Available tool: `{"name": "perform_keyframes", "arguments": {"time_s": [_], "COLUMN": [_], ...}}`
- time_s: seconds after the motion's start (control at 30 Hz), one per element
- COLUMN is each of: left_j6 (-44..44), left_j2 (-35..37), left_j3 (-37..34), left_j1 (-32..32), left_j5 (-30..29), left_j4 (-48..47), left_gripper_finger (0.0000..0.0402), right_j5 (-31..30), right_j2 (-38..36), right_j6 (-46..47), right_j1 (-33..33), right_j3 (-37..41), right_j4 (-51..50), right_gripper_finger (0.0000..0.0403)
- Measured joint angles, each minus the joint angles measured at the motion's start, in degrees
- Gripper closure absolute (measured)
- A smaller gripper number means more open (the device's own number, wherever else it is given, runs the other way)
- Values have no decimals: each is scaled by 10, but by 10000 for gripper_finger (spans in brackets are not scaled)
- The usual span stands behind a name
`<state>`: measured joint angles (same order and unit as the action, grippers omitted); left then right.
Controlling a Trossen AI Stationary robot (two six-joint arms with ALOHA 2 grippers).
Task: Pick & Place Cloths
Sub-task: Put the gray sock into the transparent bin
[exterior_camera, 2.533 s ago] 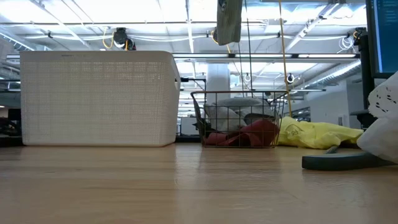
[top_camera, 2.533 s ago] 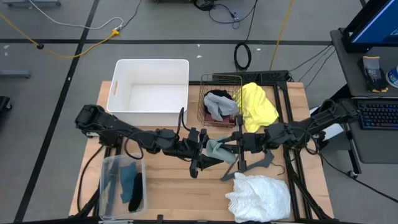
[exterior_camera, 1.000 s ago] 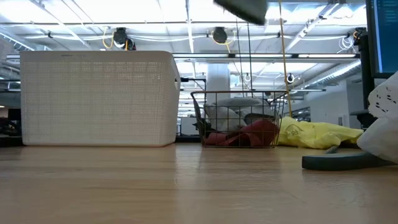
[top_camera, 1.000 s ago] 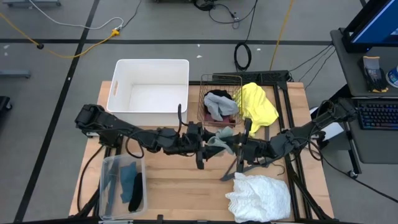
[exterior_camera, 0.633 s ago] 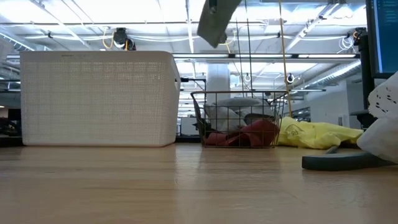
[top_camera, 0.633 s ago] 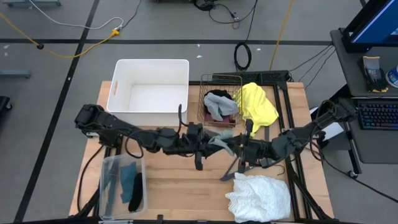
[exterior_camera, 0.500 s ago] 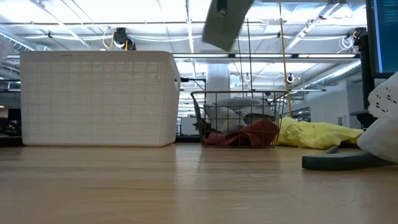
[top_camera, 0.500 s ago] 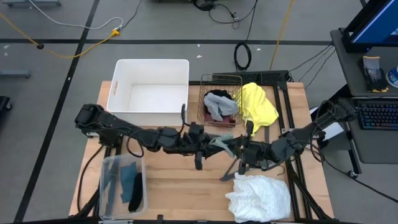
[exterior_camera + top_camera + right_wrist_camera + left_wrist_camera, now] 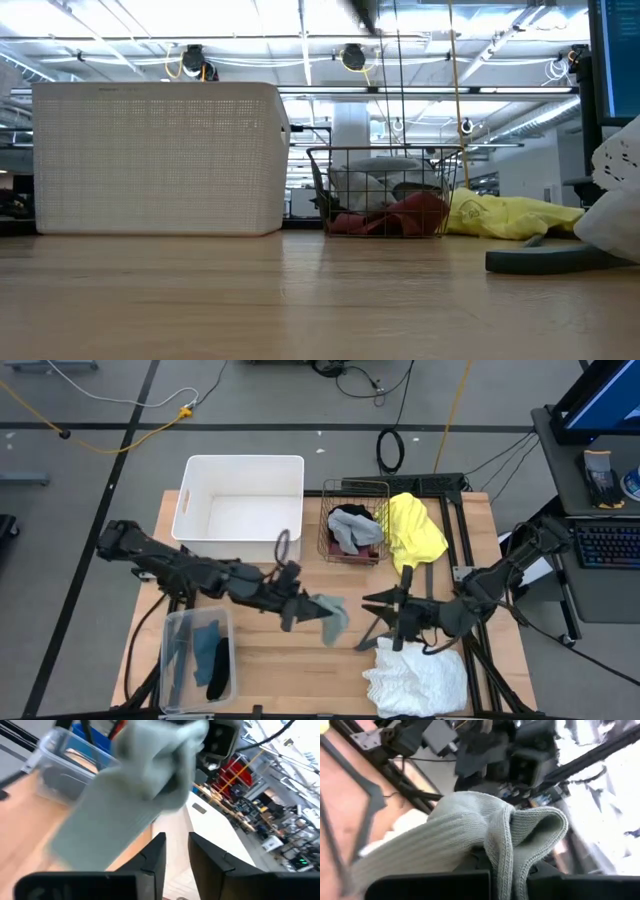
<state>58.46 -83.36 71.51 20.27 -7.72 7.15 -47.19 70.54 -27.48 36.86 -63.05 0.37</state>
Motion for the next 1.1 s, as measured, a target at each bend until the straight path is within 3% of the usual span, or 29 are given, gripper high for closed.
{"name": "perform_keyframes", "arguments": {"time_s": [0.4, 0.63, 0.9, 1.1], "left_j6": [256, 452, 506, 645], "left_j2": [106, 130, 130, 129], "left_j3": [2, 101, 238, 257], "left_j1": [94, 168, 225, 252], "left_j5": [-13, -8, -59, 62], "left_j4": [-136, -470, -688, -877], "left_gripper_finger": [394, 394, 394, 394], "right_j5": [5, 7, 8, 7], "right_j2": [0, 0, 0, 0], "right_j6": [43, 69, 94, 105], "right_j1": [8, 8, 8, 8], "right_j3": [0, 0, 0, 0], "right_j4": [-33, -40, -56, -56], "right_gripper_finger": [280, 282, 282, 283]}}
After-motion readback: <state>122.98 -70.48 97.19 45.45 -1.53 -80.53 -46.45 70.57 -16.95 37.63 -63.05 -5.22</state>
